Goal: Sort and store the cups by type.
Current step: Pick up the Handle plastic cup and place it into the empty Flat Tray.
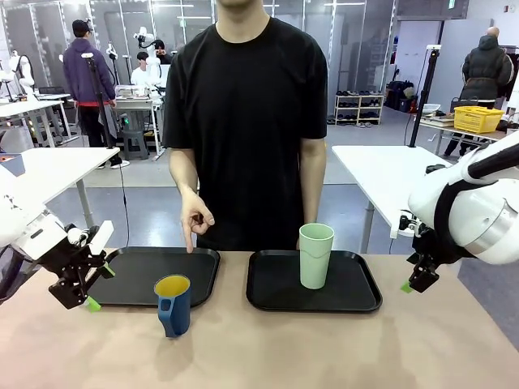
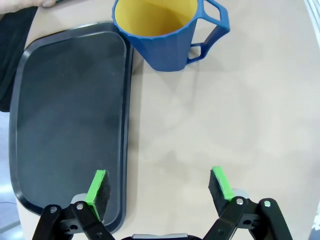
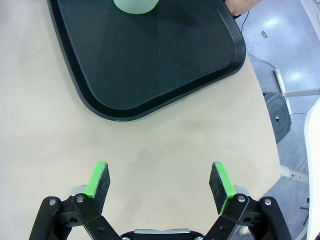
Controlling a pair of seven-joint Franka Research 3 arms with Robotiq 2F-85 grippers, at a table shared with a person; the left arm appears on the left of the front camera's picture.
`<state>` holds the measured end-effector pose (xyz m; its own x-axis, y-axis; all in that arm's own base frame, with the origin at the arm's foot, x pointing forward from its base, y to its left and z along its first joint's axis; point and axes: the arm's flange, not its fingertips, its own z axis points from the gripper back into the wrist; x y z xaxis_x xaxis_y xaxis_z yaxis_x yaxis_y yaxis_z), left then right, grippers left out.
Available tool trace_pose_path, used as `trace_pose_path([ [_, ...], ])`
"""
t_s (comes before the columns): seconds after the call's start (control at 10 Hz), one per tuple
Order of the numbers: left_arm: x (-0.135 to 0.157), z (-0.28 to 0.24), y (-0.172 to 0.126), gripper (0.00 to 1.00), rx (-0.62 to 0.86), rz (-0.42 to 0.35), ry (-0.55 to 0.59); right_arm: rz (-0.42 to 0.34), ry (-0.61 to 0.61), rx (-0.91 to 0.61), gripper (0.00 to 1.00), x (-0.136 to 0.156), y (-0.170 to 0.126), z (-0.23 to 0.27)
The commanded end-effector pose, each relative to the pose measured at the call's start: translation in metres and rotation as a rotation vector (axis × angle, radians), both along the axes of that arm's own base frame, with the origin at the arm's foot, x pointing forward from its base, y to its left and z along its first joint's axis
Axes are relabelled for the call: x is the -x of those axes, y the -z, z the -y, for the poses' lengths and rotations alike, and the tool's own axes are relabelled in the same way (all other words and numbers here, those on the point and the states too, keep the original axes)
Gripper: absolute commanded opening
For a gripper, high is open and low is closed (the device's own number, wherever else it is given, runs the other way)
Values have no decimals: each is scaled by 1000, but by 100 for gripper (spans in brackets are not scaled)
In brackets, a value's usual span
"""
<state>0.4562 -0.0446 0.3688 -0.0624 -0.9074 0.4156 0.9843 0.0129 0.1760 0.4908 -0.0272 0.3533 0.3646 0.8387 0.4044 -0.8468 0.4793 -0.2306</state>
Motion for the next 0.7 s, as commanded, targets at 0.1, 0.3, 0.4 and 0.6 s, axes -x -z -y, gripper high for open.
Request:
trace_pose_path([
  [0.1, -14, -7, 23, 100, 140, -14, 30, 2, -5, -17, 100, -3, -1, 1],
  [0.3, -16, -15, 42, 100, 260, 19, 73, 2, -5, -17, 100, -3, -1, 1],
  [0.4, -15, -15, 52, 100, 295, 26, 102, 2, -5, -17, 100, -3, -1, 1],
  [0.6, -11, -17, 64, 100, 442, 44, 161, 2, -5, -17, 100, -3, -1, 1],
])
